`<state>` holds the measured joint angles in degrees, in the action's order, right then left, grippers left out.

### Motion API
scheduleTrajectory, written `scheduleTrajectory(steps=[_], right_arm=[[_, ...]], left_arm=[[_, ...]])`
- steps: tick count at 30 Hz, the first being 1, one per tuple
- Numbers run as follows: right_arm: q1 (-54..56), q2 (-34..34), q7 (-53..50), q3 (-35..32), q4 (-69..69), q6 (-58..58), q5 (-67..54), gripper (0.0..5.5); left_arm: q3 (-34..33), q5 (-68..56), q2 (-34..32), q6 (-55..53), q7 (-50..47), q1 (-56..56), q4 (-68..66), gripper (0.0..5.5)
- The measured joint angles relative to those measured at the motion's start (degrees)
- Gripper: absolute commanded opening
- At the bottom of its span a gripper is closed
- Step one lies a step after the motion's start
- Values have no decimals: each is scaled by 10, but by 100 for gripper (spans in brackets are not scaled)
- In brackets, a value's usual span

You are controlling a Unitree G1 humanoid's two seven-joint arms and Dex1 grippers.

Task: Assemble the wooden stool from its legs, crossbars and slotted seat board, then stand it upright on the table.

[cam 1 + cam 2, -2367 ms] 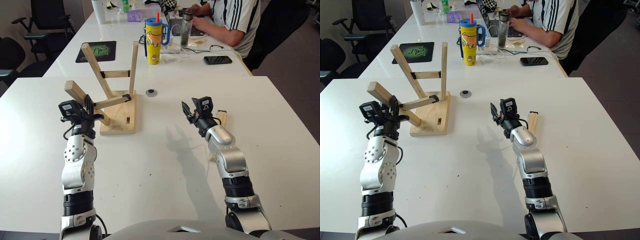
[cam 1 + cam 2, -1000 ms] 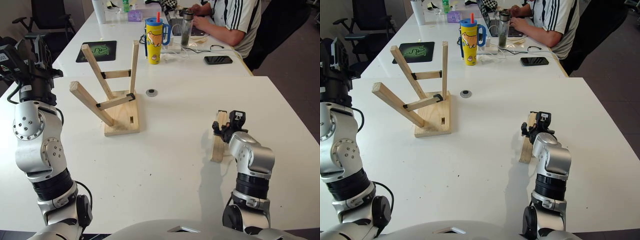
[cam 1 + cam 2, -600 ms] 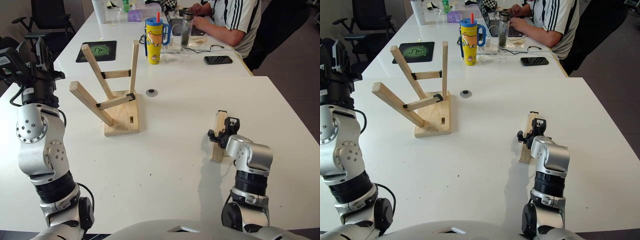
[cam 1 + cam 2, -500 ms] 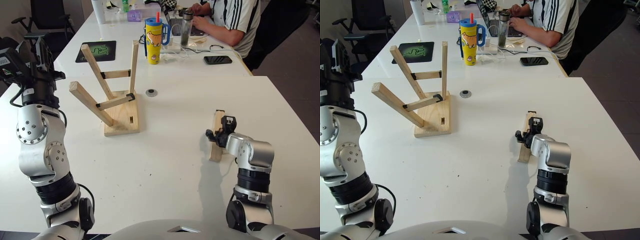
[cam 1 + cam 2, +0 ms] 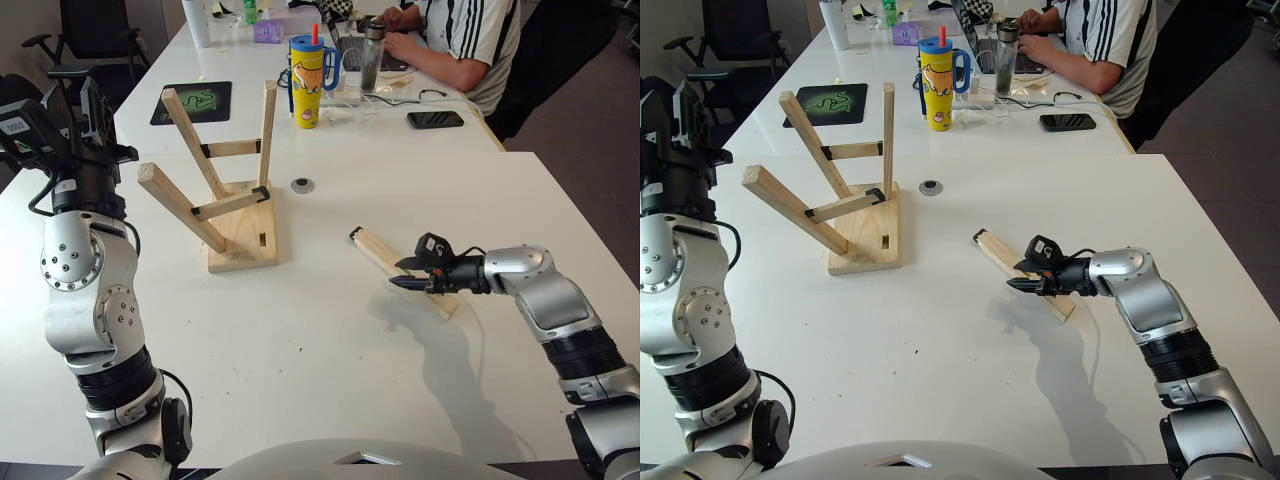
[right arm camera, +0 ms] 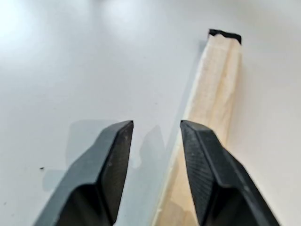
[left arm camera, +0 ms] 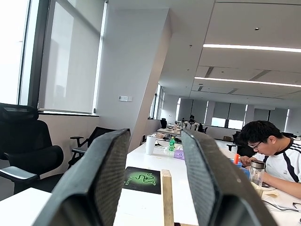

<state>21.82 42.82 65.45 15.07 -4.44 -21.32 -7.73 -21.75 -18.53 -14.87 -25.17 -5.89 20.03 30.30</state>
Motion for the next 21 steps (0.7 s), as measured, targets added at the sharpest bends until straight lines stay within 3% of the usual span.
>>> scheduleTrajectory(steps=[5,9,14,21], right_arm=[[105,10,163,50,-94,182,21,187],[72,73,249,16,-14,66,-80,187],[-23,164,264,1,63,-53,-146,187],[-38,151,161,28,47,-121,-67,187]], left_arm=[[27,-7,4,-2,10,11,1,204],[30,-13,4,-6,14,17,10,204],[26,-13,5,-16,10,15,26,204],[26,-12,7,-19,8,7,31,204]])
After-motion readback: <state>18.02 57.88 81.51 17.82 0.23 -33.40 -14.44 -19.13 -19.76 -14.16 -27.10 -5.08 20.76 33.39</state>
